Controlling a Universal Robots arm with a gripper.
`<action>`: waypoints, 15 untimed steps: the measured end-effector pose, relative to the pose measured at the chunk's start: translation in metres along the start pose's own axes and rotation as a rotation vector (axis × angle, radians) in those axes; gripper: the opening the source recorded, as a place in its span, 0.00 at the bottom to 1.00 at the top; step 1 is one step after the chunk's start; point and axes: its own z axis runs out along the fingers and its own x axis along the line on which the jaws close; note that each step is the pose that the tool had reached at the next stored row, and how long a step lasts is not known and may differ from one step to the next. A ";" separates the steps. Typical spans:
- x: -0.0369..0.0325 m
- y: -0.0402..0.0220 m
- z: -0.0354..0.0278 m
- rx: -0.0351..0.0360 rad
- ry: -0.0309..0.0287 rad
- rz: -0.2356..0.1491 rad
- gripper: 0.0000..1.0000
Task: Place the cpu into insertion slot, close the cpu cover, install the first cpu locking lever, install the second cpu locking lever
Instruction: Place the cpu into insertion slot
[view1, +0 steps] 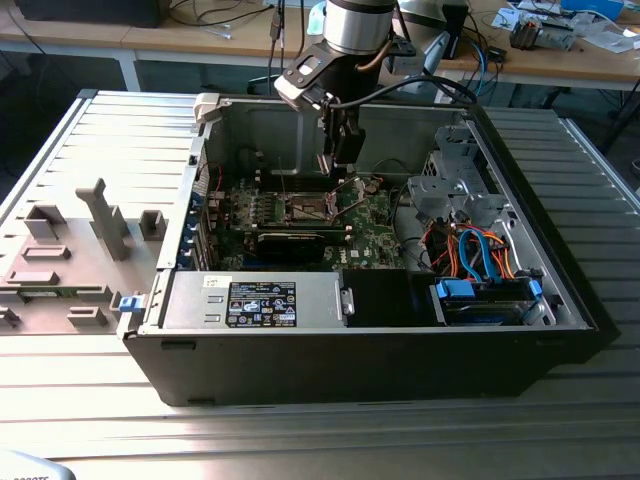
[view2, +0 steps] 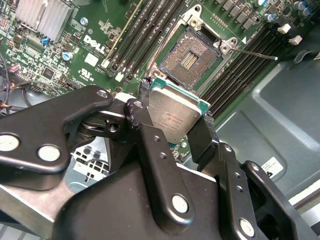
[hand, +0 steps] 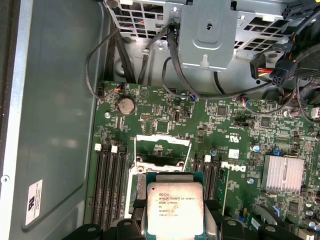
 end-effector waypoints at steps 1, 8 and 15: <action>0.0000 0.0000 0.0000 0.0000 0.0000 0.001 0.54; 0.0000 0.0000 0.0001 0.0002 0.0003 0.007 0.54; 0.0000 0.0000 0.0001 0.0003 0.0006 0.014 0.54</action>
